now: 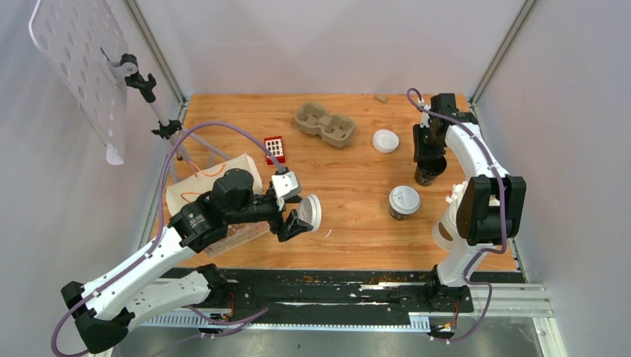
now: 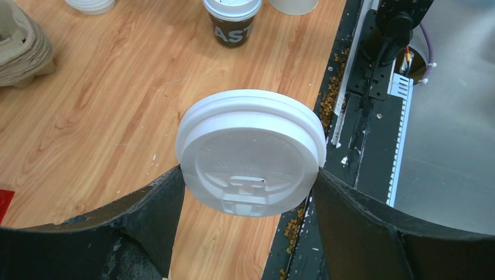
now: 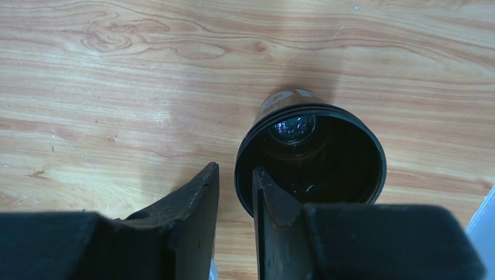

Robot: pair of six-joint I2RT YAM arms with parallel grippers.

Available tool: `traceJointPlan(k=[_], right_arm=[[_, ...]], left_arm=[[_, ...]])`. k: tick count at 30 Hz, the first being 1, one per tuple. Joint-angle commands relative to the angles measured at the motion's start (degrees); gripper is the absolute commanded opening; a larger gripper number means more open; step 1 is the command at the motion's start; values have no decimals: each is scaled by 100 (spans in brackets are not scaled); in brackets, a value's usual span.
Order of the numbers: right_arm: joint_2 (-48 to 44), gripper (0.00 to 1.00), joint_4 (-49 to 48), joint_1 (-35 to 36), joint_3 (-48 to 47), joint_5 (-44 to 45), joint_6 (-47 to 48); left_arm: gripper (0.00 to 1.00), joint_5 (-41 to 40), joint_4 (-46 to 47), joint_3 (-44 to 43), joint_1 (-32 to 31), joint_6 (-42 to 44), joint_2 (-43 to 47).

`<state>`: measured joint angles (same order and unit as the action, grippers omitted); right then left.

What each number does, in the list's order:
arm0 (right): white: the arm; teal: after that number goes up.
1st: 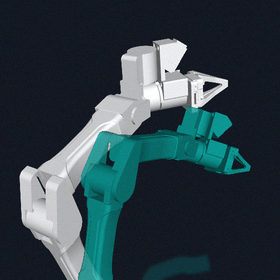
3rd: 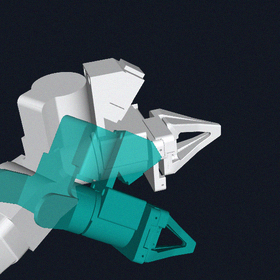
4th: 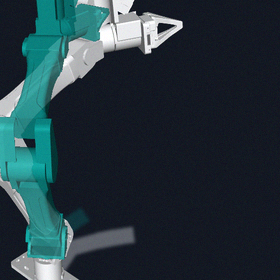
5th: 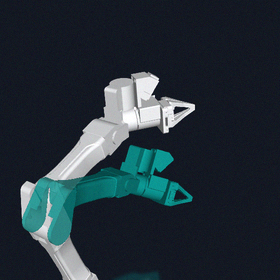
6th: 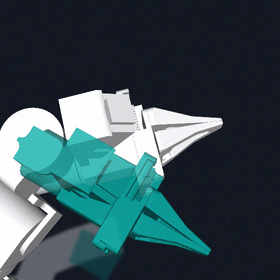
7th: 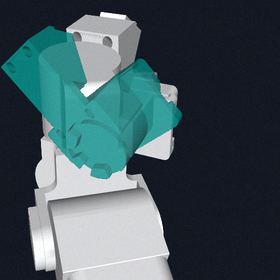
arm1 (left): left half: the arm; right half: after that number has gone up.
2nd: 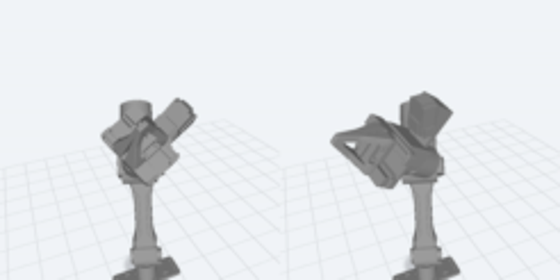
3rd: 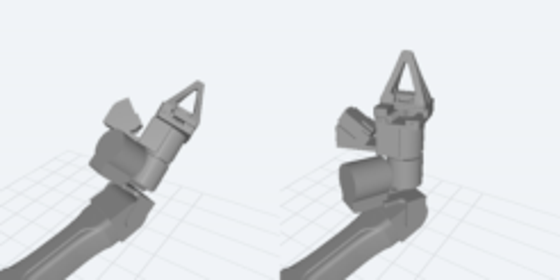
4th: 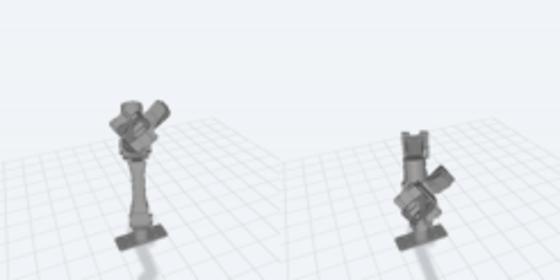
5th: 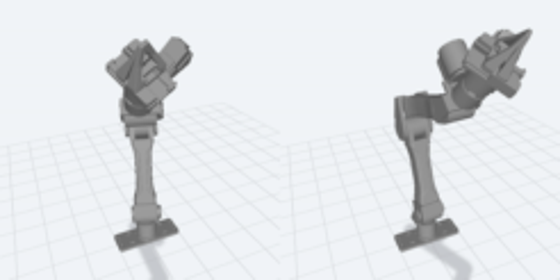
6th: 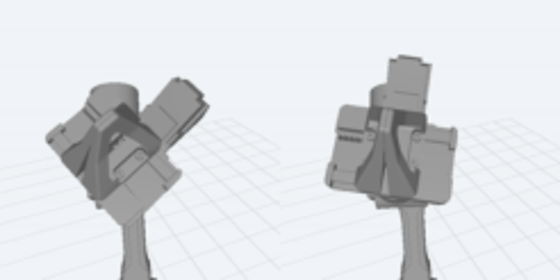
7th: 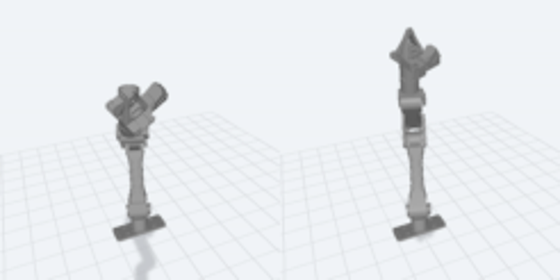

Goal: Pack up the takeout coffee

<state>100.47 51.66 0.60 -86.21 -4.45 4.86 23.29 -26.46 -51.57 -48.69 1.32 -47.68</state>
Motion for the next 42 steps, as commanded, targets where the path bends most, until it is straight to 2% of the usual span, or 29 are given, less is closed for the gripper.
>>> traceJointPlan(k=[1, 14, 17, 20, 30, 39, 42], right_arm=[[83, 26, -57, -7, -211, -150, 149], [95, 4, -13, -5, -240, -17, 212], [146, 5, 11, -8, -280, -12, 184], [180, 14, 15, -7, -320, 21, 160], [280, 16, 54, -6, -338, -5, 131], [235, 1, 73, -3, -346, -44, 153], [187, 0, 199, -2, -451, 58, 165]], left_arm=[[83, 49, 249, -43, -5, -86, 14], [82, 18, 138, -28, -9, -29, 57], [82, 9, 121, -28, -9, -1, 85], [83, 14, 99, -37, -8, 28, 94], [82, 52, 99, -50, -3, 25, 102], [83, 35, 84, -12, -9, 37, 133], [82, 45, 91, 2, -9, 30, 126]])
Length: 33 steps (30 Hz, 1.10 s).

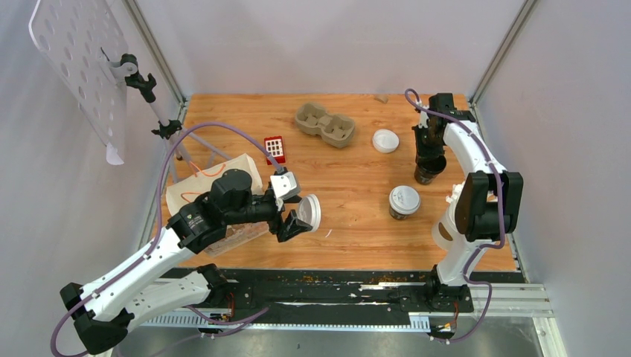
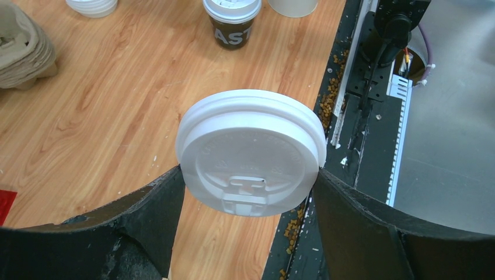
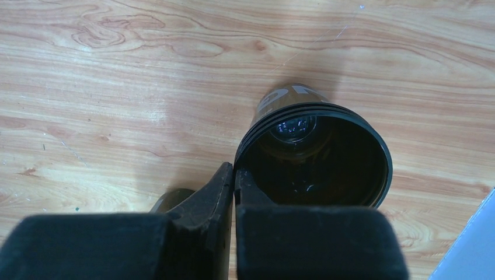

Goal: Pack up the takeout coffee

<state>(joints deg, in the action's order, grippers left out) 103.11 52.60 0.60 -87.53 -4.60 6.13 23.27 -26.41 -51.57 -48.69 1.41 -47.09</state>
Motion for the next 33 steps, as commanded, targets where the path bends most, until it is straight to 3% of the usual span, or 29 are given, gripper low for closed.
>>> traceJointPlan(k=[1, 20, 33], right_arm=[[-87, 0, 149, -2, -364, 100, 42], [32, 0, 642, -7, -784, 446, 65], [-235, 0, 1433, 231, -1883, 1066, 112]], left_arm=[[82, 49, 89, 6, -9, 18, 61], [82, 55, 112, -6, -9, 17, 60], [82, -125, -64, -261, -9, 35, 10]])
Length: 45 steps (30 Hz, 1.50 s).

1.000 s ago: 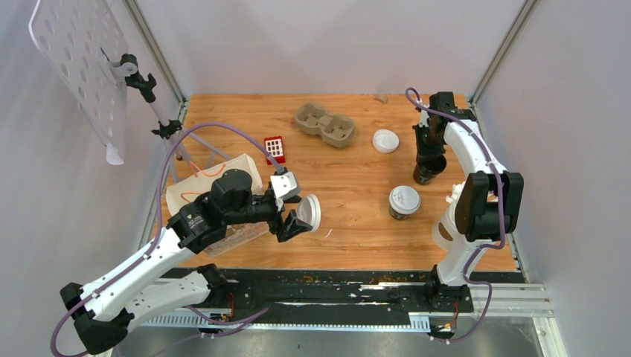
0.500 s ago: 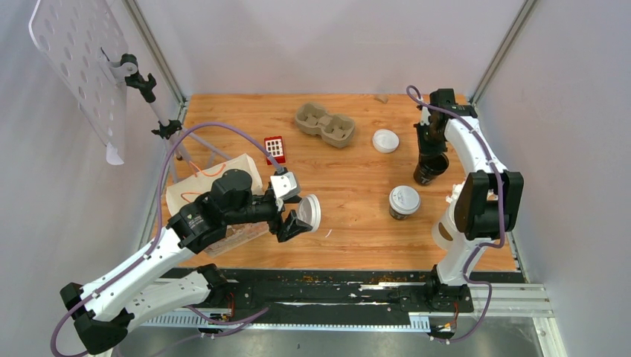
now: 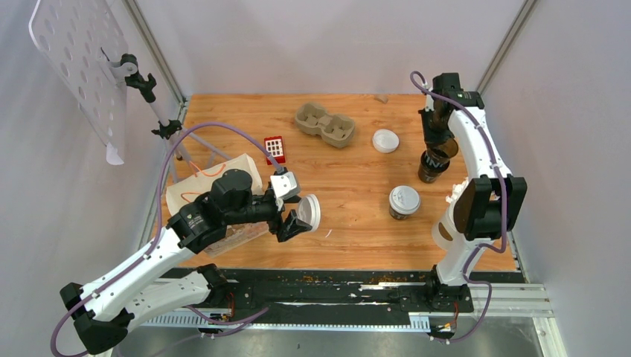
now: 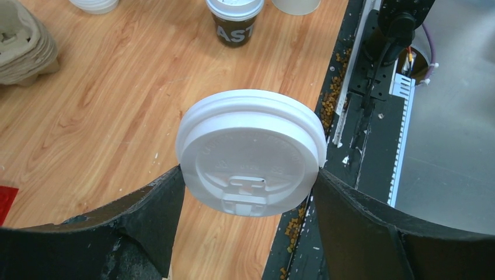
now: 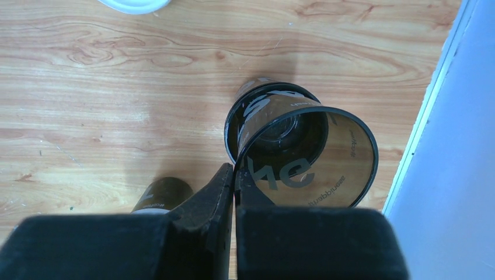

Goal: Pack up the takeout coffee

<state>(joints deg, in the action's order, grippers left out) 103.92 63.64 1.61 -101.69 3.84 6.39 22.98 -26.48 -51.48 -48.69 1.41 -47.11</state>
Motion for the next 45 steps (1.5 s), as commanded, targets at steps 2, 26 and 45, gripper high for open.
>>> traceJointPlan(k=[2, 26, 45], right_arm=[[-425, 0, 411, 218, -649, 162, 128], [-841, 0, -489, 3777, 721, -31, -260], [-553, 0, -1158, 4887, 1910, 114, -1385]], left_arm=[[82, -188, -203, -415, -9, 44, 7], [82, -1165, -2204, -2222, -9, 45, 404], [83, -1535, -2527, -1799, -9, -17, 864]])
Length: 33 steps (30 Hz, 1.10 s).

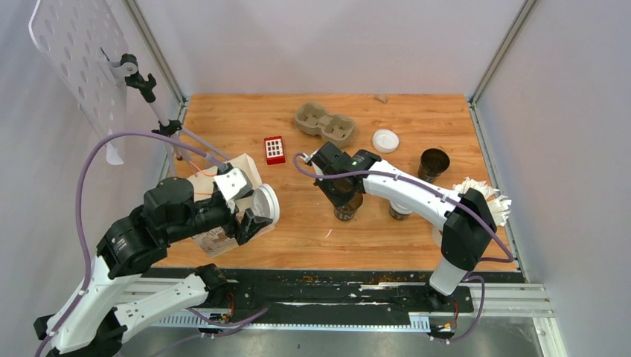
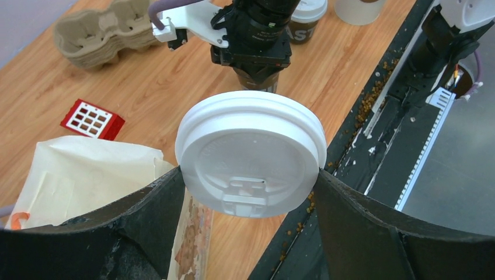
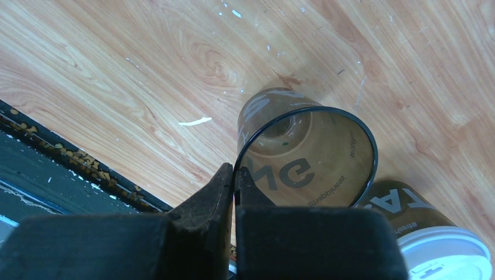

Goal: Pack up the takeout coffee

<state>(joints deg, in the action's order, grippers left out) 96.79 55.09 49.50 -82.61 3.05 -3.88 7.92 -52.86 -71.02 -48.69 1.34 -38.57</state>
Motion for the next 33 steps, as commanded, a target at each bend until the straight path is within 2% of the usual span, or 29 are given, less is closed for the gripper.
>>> traceJointPlan(k=[1, 10, 22, 28, 33], right_arm=[[190, 1, -312, 108, -8, 196, -390], [245, 13, -251, 119, -92, 106, -589], [-360, 22, -246, -199, -435, -763, -814], [-917, 34, -299, -709, -406, -889, -845], [-1689, 53, -488, -1177, -100, -560, -871]], left_arm=[[83, -28, 125, 183, -5, -17, -5], [83, -36, 89, 253, -9, -28, -56], [83, -23, 89, 47, -9, -109, -254], [83, -24, 44, -215, -14, -199, -675], [83, -18, 103, -375, -9, -311, -1266]])
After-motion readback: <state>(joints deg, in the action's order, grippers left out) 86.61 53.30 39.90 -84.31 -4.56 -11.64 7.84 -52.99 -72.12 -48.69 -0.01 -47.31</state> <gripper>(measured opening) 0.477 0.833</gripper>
